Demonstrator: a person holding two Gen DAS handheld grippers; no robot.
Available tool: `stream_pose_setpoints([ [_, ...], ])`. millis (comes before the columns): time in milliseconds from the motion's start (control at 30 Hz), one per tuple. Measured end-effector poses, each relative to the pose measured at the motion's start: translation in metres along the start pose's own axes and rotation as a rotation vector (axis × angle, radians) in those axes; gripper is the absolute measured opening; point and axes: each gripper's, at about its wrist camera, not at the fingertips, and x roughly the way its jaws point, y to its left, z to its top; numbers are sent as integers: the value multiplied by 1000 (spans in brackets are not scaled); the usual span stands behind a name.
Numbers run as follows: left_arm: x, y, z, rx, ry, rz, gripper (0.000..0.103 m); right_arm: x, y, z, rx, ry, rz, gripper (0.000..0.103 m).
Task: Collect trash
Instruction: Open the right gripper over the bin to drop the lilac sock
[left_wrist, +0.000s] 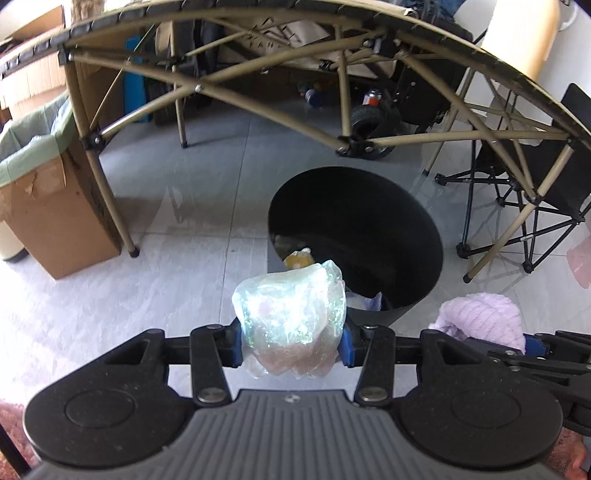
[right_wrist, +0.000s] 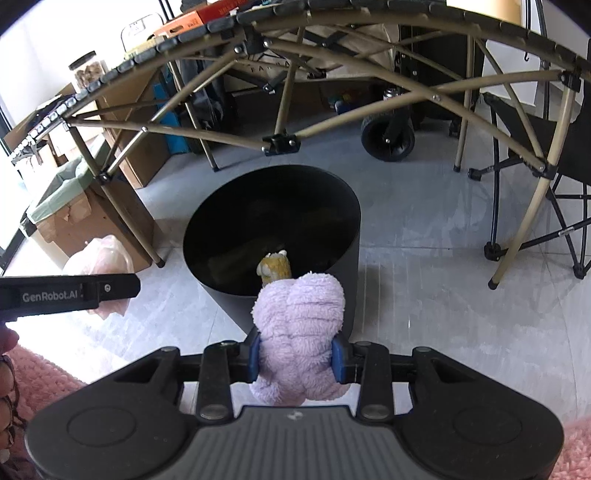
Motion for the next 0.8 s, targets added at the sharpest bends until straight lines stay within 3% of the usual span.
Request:
stream_pose_setpoints([
  [800,27,26,17,-83,43,28,46,11,7,25,-19,-14,-26,35],
])
